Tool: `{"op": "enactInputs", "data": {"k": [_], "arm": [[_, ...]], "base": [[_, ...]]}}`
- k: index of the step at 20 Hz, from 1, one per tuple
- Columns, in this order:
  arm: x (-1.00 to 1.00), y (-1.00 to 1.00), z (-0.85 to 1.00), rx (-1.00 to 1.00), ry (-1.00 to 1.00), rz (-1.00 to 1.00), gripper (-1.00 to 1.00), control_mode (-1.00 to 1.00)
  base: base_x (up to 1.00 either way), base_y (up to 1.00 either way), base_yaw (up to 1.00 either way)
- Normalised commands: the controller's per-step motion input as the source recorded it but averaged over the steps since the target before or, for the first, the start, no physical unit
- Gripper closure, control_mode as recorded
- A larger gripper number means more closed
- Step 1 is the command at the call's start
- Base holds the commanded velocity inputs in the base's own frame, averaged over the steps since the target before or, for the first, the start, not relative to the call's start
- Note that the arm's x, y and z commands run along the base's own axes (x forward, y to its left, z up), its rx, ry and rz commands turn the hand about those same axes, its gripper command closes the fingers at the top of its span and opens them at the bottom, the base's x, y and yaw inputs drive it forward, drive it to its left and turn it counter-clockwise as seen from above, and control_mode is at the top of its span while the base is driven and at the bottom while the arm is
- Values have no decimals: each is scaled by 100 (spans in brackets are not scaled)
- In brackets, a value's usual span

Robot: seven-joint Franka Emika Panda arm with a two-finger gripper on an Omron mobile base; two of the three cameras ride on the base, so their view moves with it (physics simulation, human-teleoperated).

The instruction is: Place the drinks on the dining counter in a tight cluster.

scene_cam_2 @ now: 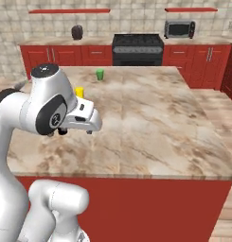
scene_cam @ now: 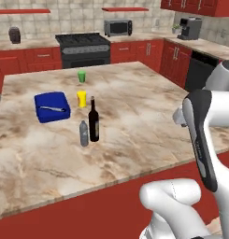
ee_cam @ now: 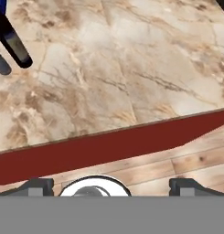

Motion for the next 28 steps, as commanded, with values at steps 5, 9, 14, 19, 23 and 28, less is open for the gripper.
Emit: {"op": "enactInputs", "data": {"k": [5,9,14,19,23,28], "arm": [[0,0,0,0,0,0,-100,100],[0,0,0,0,0,0,-100,100],[0,0,0,0,0,0,-100,100],[0,0,0,0,0,0,-100,100],[0,0,0,0,0,0,-100,100],[0,0,0,0,0,0,-100,100]], "base": [[-13,-40,-58],[-8,-47,-69],[0,-37,-77],[0,-38,-77],[0,-29,-81],[1,-25,-86]]}}
